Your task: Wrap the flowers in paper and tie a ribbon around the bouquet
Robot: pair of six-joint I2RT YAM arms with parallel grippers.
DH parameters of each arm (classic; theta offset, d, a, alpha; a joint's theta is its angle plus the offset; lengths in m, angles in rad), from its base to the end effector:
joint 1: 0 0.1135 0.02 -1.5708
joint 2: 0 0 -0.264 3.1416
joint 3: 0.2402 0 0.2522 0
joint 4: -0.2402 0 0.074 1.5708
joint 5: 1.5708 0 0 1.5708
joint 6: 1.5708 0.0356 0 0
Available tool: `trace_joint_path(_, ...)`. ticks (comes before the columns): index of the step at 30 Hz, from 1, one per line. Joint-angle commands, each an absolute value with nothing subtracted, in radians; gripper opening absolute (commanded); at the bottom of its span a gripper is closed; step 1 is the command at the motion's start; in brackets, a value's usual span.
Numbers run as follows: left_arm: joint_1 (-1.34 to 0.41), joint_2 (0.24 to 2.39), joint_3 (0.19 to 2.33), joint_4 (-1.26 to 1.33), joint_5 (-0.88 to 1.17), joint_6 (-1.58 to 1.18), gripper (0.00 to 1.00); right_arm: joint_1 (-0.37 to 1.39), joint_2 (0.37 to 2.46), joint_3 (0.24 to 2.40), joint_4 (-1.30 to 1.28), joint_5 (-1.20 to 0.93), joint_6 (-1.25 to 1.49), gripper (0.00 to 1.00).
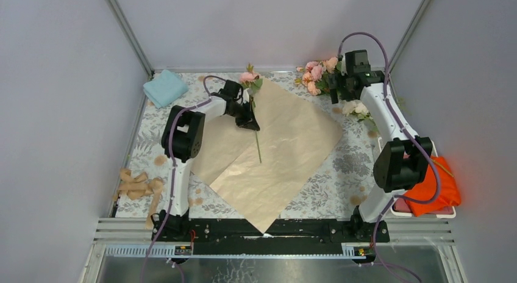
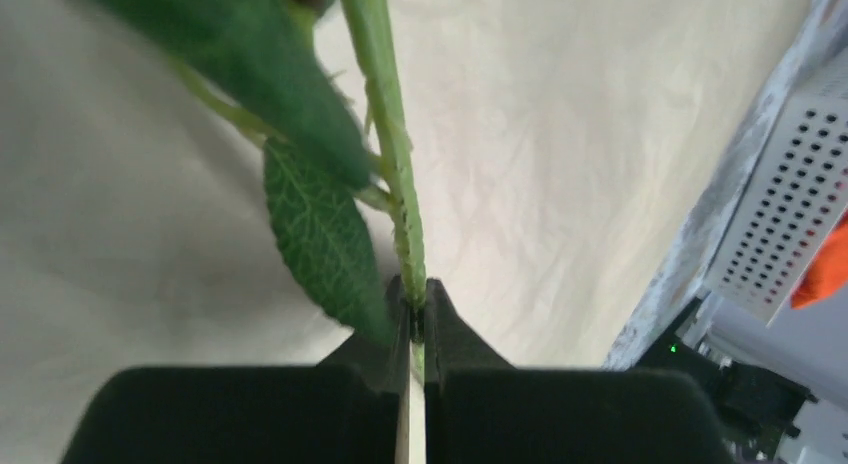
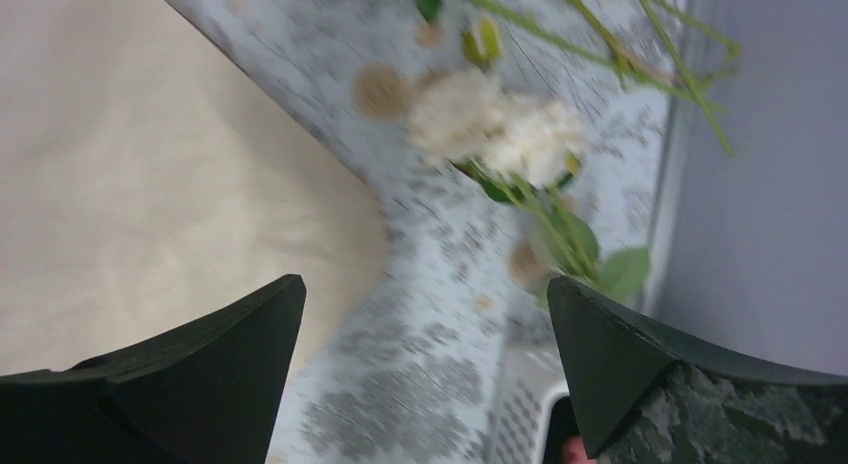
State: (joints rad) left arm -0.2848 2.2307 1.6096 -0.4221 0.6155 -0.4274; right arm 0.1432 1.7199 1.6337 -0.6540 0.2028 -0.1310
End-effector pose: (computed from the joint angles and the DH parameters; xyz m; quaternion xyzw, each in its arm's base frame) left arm 0.4432 -0.1512 0.1393 0.0132 0.9233 -0.3607 0.1310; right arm 0.3859 0.0484 0.3398 -0.0839 0.9073 -0.0902 0.4019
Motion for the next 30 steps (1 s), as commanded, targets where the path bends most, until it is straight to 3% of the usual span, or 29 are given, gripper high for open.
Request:
trace_joint_path(1, -0.296, 2.223, 1.63, -0.439, 0.492, -0.372, 0.08, 0.058, 1.706, 1.632, -0.787, 0.282, -0.33, 1.0)
trace_joint_path(4, -0.296, 2.202, 1.66, -0.488, 0.478, -0.373, 0.74, 0.045, 1.723, 1.56, -0.775, 0.298, -0.451, 1.0)
trace_joint_path(5, -0.296, 2.189, 1.672, -0.516, 0.472, -0.373, 0.92, 0.038, 1.731, 1.534, -0.754, 0.338, -0.494, 1.0)
trace_joint_path(6, -0.296, 2.166, 1.679, -0.532, 0.46, -0.371, 0.98, 0.023, 1.742, 1.515, -0.734, 0.369, -0.529, 1.0)
trace_joint_path(17, -0.262, 1.911, 1.668, -0.656, 0.447, -0.147, 0.99, -0.146, 2.011, 1.591, -0.669, 0.493, -0.763, 1.0)
trace_joint_path(25, -0.219, 1.983, 1.797, -0.824, 0.41, -0.045, 0.99, -0.19, 2.258, 1.832, -0.77, 0.461, -0.723, 0.95)
trace_joint_path(27, -0.216, 1.983, 1.797, -0.823, 0.396, -0.05, 0.99, -0.19, 2.277, 1.85, -0.784, 0.428, -0.708, 0.8)
trace_joint_path(29, -0.216, 1.982, 1.806, -0.826, 0.394, -0.054, 0.99, -0.189, 2.275, 1.847, -0.782, 0.424, -0.689, 0.45)
trace_joint_path(30, -0.216, 1.981, 1.811, -0.829, 0.394, -0.055, 0.99, -0.189, 2.262, 1.844, -0.78, 0.427, -0.68, 0.33)
